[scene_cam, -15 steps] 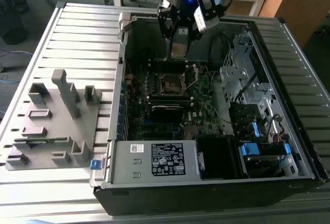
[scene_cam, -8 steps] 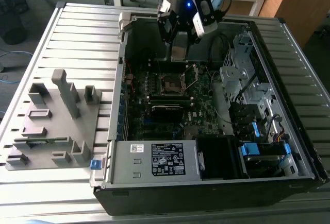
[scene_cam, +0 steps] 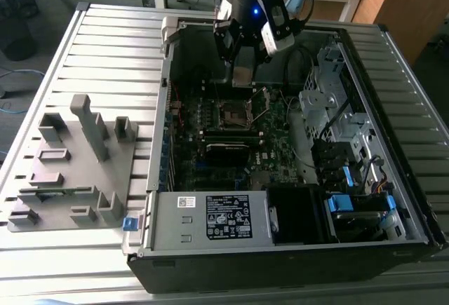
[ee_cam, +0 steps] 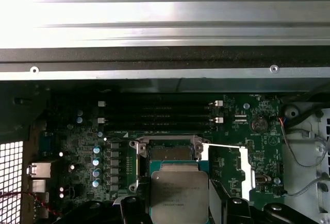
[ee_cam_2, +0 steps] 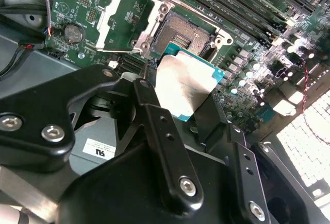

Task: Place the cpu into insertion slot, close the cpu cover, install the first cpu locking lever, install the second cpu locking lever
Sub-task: 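Place the cpu into insertion slot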

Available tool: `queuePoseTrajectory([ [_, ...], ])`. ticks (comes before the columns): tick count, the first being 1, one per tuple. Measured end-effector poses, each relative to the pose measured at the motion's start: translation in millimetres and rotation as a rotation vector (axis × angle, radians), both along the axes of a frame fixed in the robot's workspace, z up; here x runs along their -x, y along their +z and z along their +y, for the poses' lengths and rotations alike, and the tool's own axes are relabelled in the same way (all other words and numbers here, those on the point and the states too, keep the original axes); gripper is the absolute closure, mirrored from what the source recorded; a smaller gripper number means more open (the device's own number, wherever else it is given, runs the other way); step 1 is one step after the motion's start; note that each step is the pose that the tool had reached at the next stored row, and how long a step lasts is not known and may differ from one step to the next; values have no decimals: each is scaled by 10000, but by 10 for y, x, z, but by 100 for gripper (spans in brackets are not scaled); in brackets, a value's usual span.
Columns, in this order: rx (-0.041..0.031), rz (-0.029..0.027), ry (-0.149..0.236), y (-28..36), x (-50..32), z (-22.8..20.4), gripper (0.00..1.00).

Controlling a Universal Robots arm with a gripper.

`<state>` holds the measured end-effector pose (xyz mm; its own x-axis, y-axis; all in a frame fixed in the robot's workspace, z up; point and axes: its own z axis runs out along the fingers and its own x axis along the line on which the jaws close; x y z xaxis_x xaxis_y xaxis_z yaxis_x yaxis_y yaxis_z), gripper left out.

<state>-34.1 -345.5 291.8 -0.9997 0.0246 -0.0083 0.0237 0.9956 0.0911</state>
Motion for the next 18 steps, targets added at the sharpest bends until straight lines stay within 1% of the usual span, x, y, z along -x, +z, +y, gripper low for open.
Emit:
queuePoseTrajectory([
  [7, -1, 0, -1, -1, 0, 0, 46],
  [9, -1, -1, -57, -2, 0, 0, 46],
  [12, -1, -1, -432, -5, 0, 0, 46],
  [18, -1, -1, -1513, -14, 0, 0, 46],
])
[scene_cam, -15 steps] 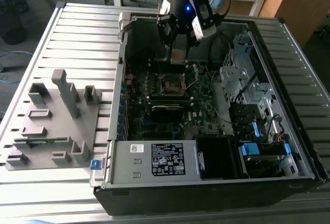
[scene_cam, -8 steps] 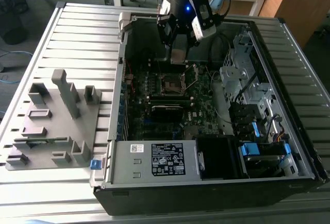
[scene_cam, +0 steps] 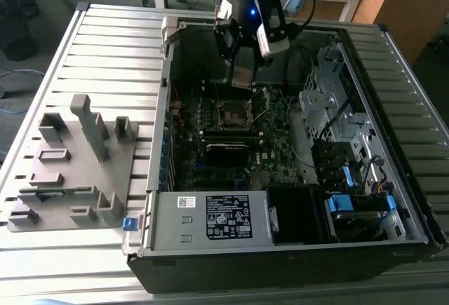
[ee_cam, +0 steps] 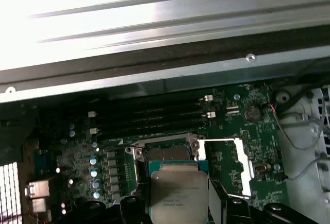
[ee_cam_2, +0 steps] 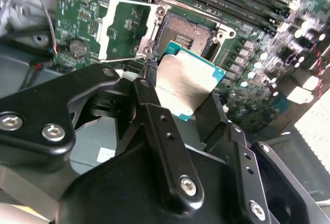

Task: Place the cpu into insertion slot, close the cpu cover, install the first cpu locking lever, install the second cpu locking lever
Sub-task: 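Place the cpu into insertion slot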

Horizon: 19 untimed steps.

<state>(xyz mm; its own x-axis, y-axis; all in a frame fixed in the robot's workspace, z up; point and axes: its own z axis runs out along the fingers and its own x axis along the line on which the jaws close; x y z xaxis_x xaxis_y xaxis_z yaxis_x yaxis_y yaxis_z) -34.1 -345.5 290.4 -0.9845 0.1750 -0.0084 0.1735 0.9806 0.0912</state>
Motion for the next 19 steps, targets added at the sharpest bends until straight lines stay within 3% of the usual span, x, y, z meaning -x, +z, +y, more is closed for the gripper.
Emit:
queuePoseTrajectory([
  [3, 0, 1, -432, -2, 0, 0, 46],
  [13, -1, -1, -579, -3, 0, 0, 46],
  [19, -1, -1, -1538, -8, 0, 0, 46],
])
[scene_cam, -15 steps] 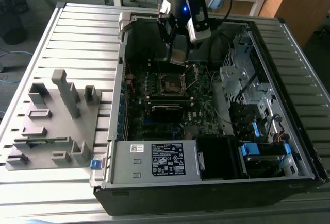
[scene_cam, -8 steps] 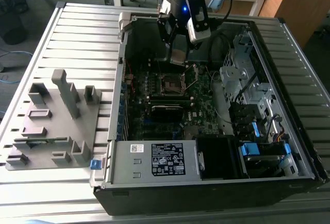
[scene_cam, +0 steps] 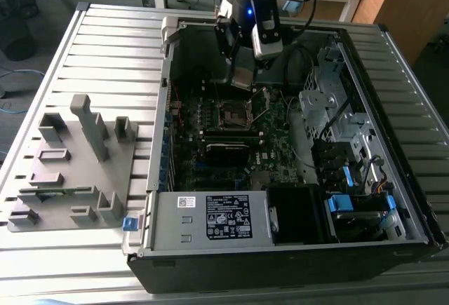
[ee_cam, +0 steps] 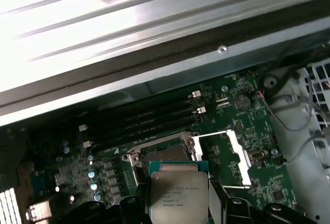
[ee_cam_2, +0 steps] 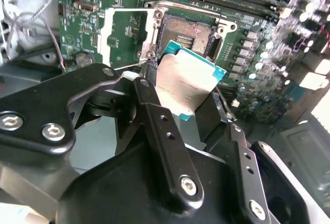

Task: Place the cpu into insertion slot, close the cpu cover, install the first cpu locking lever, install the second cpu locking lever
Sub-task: 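Place the cpu into insertion slot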

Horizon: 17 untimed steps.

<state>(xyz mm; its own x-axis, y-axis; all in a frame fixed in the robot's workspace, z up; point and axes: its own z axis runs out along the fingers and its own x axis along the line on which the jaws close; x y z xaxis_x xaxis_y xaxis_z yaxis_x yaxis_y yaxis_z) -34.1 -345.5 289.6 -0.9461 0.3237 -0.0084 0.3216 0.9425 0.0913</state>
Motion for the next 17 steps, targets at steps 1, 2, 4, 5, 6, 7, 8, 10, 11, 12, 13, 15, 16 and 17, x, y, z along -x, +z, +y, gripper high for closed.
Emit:
queuePoseTrajectory([
  [1, 1, 0, -181, -1, 0, 0, 46],
  [2, 1, 0, -360, -2, 0, 0, 46],
  [4, 0, 0, -720, -5, 0, 0, 46],
  [5, 1, 0, -904, -6, 0, 0, 46],
  [6, 1, 0, -1097, -7, 0, 0, 46],
  [7, 1, 0, -1275, -8, 0, 0, 46],
  [8, 1, 0, -1456, -9, 0, 0, 46],
  [10, 1, 1, -1815, -11, 0, 0, 46],
  [11, 1, 1, -1995, -12, 0, 0, 46],
  [12, 1, 1, -2175, -13, 0, 0, 46],
  [13, 1, 1, -2371, -13, 0, 0, 46],
  [15, 0, 1, -2726, -15, 0, 0, 46],
  [16, 1, 1, -2904, -16, 0, 0, 46],
  [17, 0, 1, -3085, -17, 0, 0, 46],
])
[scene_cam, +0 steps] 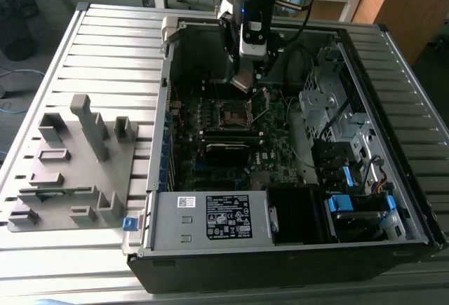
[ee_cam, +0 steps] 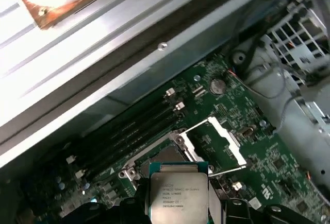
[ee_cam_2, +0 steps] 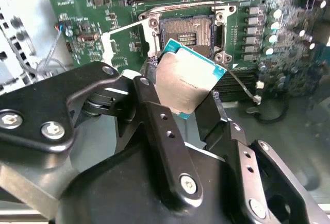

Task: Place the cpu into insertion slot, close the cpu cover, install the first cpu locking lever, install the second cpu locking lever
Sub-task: 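Place the cpu into insertion slot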

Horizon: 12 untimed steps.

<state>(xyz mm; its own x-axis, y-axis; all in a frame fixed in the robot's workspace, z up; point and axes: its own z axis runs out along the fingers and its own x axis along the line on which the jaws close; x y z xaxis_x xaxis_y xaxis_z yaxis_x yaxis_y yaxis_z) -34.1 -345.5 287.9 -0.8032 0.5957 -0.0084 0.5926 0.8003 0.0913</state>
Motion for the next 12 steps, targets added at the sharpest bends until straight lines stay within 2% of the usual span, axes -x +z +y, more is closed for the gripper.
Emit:
queuePoseTrajectory([
  [8, 0, 0, -1453, -6, 0, 0, 46],
  [9, 1, 0, -1570, -5, 0, 0, 46],
  [12, 0, 0, -1603, -6, 0, 0, 46],
])
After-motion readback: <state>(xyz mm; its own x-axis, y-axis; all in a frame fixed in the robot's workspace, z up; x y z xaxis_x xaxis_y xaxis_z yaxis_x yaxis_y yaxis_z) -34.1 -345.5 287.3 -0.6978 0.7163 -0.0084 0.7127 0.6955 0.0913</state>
